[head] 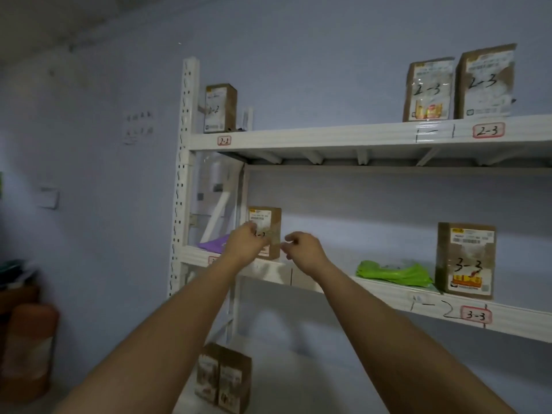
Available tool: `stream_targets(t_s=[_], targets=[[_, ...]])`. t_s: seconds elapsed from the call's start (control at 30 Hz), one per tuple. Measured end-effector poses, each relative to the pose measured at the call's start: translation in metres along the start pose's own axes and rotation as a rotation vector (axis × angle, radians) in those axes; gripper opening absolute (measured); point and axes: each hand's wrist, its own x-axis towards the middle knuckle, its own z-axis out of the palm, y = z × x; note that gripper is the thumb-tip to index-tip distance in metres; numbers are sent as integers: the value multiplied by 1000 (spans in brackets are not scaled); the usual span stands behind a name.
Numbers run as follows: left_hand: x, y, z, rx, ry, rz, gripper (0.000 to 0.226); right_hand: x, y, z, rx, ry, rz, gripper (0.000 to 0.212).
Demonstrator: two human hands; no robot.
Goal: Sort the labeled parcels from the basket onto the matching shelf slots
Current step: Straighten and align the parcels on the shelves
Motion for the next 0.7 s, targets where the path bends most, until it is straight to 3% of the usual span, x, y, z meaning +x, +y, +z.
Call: stream_targets(t_s=[0.13, 0.3, 0.57, 0.7], targets=[[57, 0, -61, 7, 87, 65, 58, 51, -64, -5, -44, 82, -135, 36], [137, -13, -116, -17, 113, 132, 67, 113, -128, -9, -121, 219, -237, 30], [251, -22, -147, -69, 161, 326, 40, 196, -174, 3, -481, 371, -290, 38], [296, -17, -143, -25, 160, 383, 42, 226, -177, 10, -612, 429, -288, 40]])
